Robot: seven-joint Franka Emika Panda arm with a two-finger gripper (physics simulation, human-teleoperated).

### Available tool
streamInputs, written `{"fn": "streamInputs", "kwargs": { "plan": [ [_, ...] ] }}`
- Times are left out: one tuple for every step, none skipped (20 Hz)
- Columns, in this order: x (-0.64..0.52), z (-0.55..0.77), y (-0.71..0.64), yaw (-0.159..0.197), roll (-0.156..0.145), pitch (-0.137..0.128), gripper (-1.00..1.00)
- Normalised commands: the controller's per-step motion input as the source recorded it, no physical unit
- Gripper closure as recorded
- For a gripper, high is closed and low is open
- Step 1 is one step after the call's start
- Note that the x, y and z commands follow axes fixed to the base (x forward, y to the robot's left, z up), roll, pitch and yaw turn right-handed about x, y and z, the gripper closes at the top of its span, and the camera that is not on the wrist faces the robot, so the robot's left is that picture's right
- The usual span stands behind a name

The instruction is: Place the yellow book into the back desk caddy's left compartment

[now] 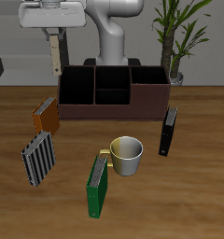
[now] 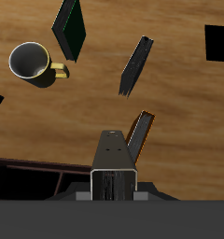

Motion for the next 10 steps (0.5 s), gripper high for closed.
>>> {"fn": "streamInputs", "kwargs": {
  "plan": [
    [-0.36, -0.07, -0.07, 0.065, -0.025, -0.030, 1.00],
    [-0.31, -0.06, -0.14, -0.043, -0.022, 0.026, 1.00],
    [-0.46, -0.03, 0.00, -0.085, 0.019, 0.024, 1.00],
    [-0.42, 0.01, 0.02, 0.040, -0.031, -0.051, 1.00],
    [-0.35, -0.01, -0.04, -0.016, 0.018, -0.017, 1.00],
    [-0.38, -0.07, 0.12, -0.035, 0.035, 0.020, 1.00],
    [-0.26, -0.06, -0.04, -0.048, 0.075, 0.042, 1.00],
    [-0.71, -0.20, 0.21, -0.010, -0.014, -0.007, 1.00],
    [-0.52, 0.00, 0.08, 0.045, 0.030, -0.045, 1.00],
    [-0.27, -0.11, 0.08, -0.091, 0.040, 0.061, 1.00]
  ]
}}
